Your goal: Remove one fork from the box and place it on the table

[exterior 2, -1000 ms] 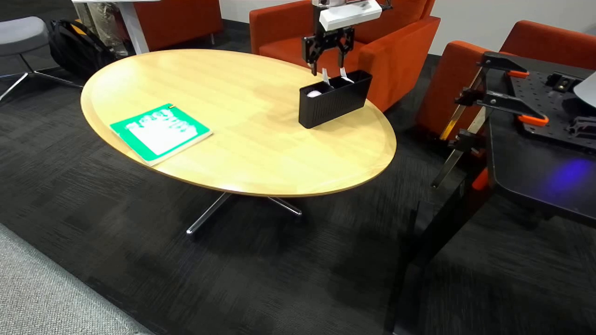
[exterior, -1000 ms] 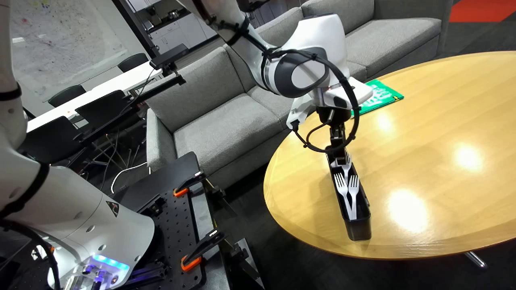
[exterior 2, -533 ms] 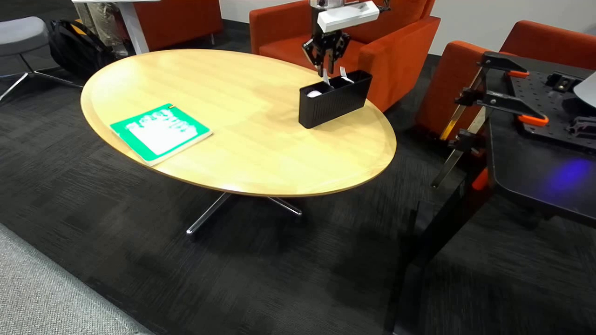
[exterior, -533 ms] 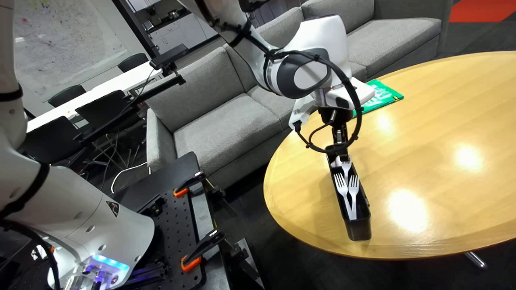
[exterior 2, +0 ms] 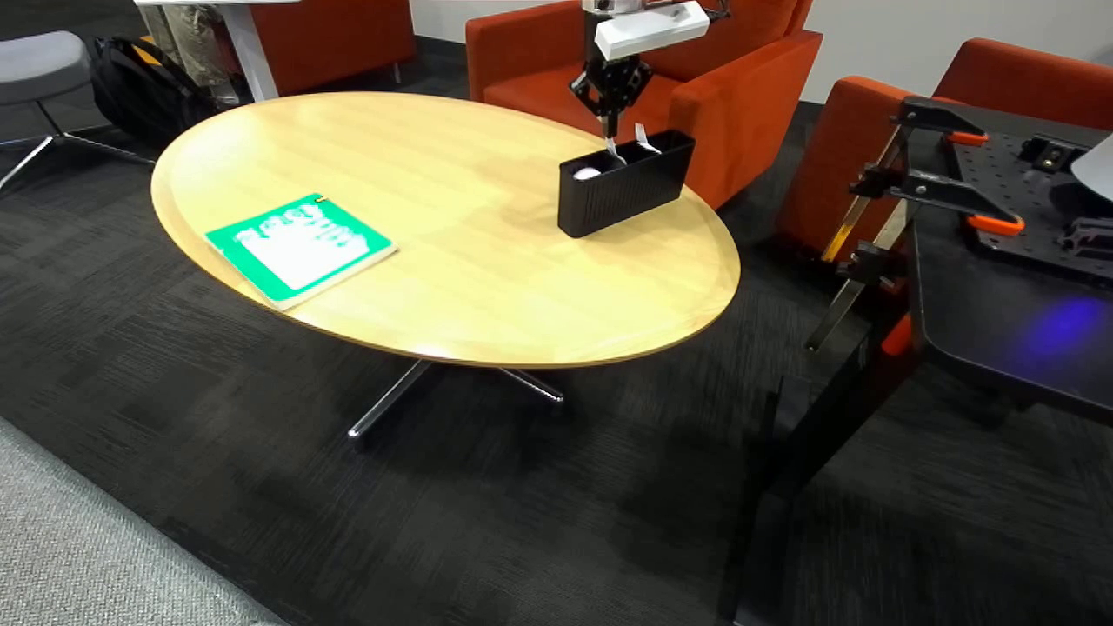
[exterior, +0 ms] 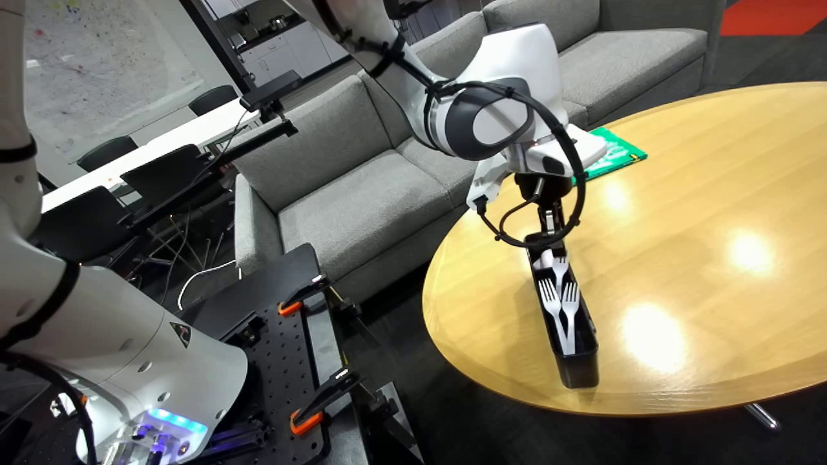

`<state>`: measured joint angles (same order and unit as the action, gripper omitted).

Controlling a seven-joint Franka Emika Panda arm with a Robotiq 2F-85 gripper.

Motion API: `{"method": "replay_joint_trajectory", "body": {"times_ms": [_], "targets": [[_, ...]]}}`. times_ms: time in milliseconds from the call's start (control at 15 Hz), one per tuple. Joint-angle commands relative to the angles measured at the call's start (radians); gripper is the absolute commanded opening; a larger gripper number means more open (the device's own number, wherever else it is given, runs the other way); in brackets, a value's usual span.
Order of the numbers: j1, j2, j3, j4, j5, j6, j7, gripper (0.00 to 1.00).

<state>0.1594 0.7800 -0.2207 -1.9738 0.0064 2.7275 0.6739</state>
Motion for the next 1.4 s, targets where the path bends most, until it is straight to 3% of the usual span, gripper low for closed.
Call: {"method": "replay_joint_trajectory", "body": {"times_ms": [0, 533, 733, 1000, 1333], "targets": [[0.019, -0.095, -0.023, -0.105, 0.012, 0.059, -0.013, 0.01], [0.030, -0.386, -0.037, -0.340, -0.016, 0.085, -0.034, 0.01], [0.055, -0.509, -0.050, -0.402, -0.084, 0.091, -0.034, 0.01], [0.071, -0.585, -0.006, -0.384, -0.208, 0.057, -0.017, 0.01], [0.127, -0.521, 0.077, -0.302, -0.357, 0.069, 0.020, 0.01]]}}
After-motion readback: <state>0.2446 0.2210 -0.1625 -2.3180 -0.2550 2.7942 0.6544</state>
